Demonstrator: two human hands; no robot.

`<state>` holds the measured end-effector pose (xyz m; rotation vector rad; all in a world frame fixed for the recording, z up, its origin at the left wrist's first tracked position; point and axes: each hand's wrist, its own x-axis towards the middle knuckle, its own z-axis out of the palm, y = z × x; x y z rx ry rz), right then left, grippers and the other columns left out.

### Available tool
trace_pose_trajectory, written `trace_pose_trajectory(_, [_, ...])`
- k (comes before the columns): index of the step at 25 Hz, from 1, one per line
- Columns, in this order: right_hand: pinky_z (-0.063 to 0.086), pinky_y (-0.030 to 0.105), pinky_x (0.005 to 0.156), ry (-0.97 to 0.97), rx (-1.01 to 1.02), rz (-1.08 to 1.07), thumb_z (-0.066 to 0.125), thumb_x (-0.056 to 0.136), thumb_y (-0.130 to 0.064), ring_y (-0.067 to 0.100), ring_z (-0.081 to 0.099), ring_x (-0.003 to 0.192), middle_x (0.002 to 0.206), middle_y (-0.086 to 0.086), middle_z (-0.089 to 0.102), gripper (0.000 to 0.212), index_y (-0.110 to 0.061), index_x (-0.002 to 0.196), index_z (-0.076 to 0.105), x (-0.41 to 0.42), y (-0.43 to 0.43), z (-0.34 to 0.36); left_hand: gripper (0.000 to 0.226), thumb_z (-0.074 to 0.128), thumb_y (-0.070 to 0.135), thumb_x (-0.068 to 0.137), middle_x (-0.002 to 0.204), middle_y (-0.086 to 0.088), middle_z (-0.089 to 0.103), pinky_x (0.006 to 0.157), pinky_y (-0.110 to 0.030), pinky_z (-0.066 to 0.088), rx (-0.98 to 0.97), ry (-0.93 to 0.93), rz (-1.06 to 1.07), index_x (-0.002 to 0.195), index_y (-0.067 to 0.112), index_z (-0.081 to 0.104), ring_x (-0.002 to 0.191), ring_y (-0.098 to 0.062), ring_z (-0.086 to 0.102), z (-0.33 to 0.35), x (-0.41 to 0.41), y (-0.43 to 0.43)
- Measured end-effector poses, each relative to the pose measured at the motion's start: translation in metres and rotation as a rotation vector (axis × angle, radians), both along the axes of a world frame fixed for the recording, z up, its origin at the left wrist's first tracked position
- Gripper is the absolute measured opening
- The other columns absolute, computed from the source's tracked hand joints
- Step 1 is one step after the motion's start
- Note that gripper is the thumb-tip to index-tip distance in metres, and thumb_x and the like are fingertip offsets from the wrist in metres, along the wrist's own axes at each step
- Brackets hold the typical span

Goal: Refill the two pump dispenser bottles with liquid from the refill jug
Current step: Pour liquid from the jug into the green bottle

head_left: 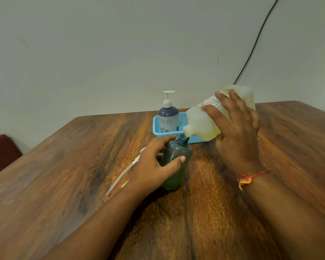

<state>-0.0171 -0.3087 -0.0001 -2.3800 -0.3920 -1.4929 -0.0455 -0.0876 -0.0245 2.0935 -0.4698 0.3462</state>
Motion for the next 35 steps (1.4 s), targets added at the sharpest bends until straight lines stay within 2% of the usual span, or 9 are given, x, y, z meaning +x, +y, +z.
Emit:
trace_pose_trajectory(5, [0.019, 0.047, 0.112, -0.026, -0.033, -0.005, 0.062, 0.074, 0.011, 0.028, 0.027, 0.151, 0.157, 0.004, 0.042, 0.075, -0.028, 0.137, 0.058, -0.0018, -0.0001, 0.0022, 0.076, 0.058, 0.065, 0.072, 0.132, 0.020, 0.055, 0.085, -0.012, 0.045, 0.002, -0.002, -0.002, 0.141, 0.035, 0.051, 0.116, 0.004, 0.054, -0.0008, 0.0013, -0.0001])
trace_pose_trajectory(13, [0.015, 0.045, 0.113, -0.054, -0.102, -0.014, 0.056, 0.086, 0.004, 0.029, 0.025, 0.152, 0.159, 0.005, 0.039, 0.063, -0.029, 0.140, 0.055, -0.0020, -0.0039, 0.0051, 0.075, 0.058, 0.065, 0.072, 0.129, 0.024, 0.054, 0.083, -0.007, 0.044, 0.001, 0.002, -0.013, 0.141, 0.036, 0.050, 0.116, 0.009, 0.052, 0.0003, 0.0007, -0.0005])
trace_pose_trajectory(21, [0.017, 0.046, 0.114, -0.086, -0.139, -0.006, 0.059, 0.089, 0.001, 0.030, 0.025, 0.151, 0.158, 0.007, 0.040, 0.058, -0.027, 0.139, 0.055, -0.0012, -0.0048, 0.0064, 0.076, 0.058, 0.065, 0.071, 0.131, 0.022, 0.054, 0.083, -0.009, 0.045, -0.009, 0.009, -0.016, 0.141, 0.035, 0.051, 0.117, 0.007, 0.052, 0.0012, 0.0005, -0.0006])
trace_pose_trajectory(25, [0.018, 0.047, 0.113, -0.104, -0.144, -0.010, 0.069, 0.087, -0.001, 0.031, 0.026, 0.151, 0.158, 0.008, 0.041, 0.059, -0.027, 0.139, 0.056, -0.0003, -0.0049, 0.0060, 0.077, 0.058, 0.065, 0.071, 0.133, 0.018, 0.055, 0.085, -0.011, 0.046, -0.008, 0.015, -0.013, 0.141, 0.034, 0.051, 0.118, 0.003, 0.053, 0.0008, 0.0012, -0.0010])
trace_pose_trajectory(31, [0.016, 0.045, 0.115, -0.147, -0.178, -0.013, 0.074, 0.088, -0.006, 0.032, 0.029, 0.150, 0.157, 0.009, 0.042, 0.058, -0.027, 0.139, 0.056, 0.0018, -0.0057, 0.0069, 0.076, 0.059, 0.064, 0.073, 0.134, 0.016, 0.056, 0.090, -0.018, 0.048, 0.001, 0.011, -0.015, 0.142, 0.034, 0.051, 0.119, -0.001, 0.054, -0.0011, 0.0029, 0.0004])
trace_pose_trajectory(35, [0.018, 0.045, 0.116, -0.207, -0.228, -0.020, 0.068, 0.094, -0.009, 0.030, 0.028, 0.150, 0.156, 0.008, 0.043, 0.047, -0.026, 0.137, 0.058, 0.0019, -0.0061, 0.0094, 0.075, 0.059, 0.063, 0.073, 0.134, 0.016, 0.057, 0.090, -0.017, 0.047, 0.003, 0.008, -0.013, 0.142, 0.034, 0.051, 0.119, -0.001, 0.053, -0.0007, 0.0029, 0.0004])
